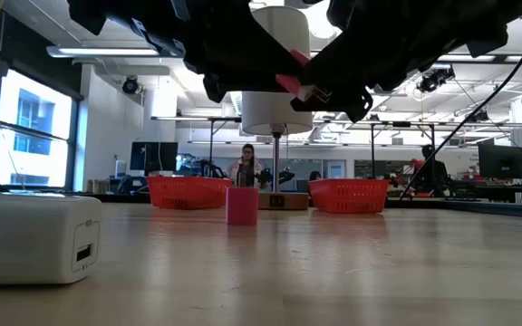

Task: Sort adapters and digital timers
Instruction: Put the red charger adapter into the right red bin

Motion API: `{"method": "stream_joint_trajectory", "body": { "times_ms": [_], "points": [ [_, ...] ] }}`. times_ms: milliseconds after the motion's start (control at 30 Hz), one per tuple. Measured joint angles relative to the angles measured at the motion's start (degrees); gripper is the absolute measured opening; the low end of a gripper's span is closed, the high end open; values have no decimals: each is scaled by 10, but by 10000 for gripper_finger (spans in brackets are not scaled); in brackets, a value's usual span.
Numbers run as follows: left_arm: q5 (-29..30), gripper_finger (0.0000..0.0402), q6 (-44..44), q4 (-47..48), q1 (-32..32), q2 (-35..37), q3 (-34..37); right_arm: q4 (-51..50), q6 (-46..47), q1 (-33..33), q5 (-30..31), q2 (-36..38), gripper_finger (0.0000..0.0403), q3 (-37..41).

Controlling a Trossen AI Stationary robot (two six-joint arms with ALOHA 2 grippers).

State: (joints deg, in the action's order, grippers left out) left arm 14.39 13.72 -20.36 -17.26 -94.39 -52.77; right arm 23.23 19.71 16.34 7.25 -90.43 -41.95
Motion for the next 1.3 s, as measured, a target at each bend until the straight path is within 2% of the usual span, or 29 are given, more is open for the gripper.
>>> {"method": "stream_joint_trajectory", "body": {
  "times_ms": [233,1300],
  "points": [
    [1,126,3,2,0,0,0,-4,-23,0,-11,0,120,0],
    [5,136,11,-5,1,-1,0,-7,-28,2,-14,0,120,0]
  ]
}}
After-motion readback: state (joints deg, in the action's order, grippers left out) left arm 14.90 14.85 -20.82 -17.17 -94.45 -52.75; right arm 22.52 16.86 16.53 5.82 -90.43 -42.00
